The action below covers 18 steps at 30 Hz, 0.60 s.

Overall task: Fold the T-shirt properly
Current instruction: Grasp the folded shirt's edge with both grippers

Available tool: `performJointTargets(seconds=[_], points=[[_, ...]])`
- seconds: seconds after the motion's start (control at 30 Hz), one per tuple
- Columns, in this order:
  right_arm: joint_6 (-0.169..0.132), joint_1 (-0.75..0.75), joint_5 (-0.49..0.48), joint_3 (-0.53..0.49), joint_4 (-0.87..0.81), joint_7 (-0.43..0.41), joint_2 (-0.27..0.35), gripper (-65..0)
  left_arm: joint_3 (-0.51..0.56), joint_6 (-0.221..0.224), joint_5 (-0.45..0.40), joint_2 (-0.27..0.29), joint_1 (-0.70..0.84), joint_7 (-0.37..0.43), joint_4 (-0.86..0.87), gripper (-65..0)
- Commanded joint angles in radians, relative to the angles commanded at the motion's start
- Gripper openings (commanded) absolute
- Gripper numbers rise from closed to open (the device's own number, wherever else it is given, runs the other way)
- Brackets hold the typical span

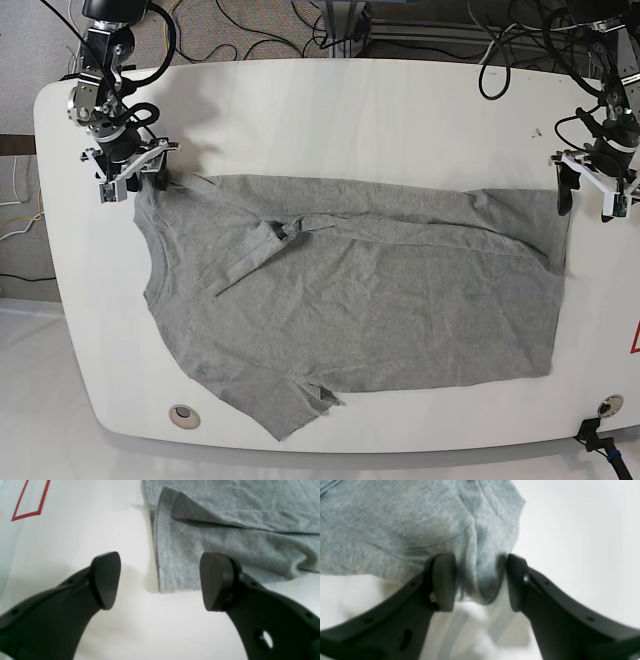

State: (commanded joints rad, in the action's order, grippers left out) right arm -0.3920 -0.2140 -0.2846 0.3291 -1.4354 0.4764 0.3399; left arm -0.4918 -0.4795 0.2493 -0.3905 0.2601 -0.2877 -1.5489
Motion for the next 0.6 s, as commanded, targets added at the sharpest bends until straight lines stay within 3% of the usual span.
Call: performJointTargets(seconds=[0.1, 0.13, 0.4, 0.6], points=[[0.000, 0.000, 0.000, 0.000, 0.000, 0.000, 0.000, -61.7, 0.000, 0.000, 0.002, 0.000, 0.000, 0.000, 0.002, -18.4], [0.000, 0.000, 0.000, 0.000, 0.000, 0.000, 0.000, -65.0, 0.000, 0.000, 0.002, 0.000, 0.000, 0.000, 0.002, -18.4], [-0.005, 0.000, 0.000, 0.000, 0.000, 0.000, 0.000, -65.0, 0.000, 0.000, 0.012, 0.000, -0.006, 0.000, 0.100, -18.2], [-0.005, 0.000, 0.000, 0.000, -0.002, 0.000, 0.000, -65.0, 0.008, 0.000, 0.086, -0.002, -0.006, 0.000, 0.164, -18.2]])
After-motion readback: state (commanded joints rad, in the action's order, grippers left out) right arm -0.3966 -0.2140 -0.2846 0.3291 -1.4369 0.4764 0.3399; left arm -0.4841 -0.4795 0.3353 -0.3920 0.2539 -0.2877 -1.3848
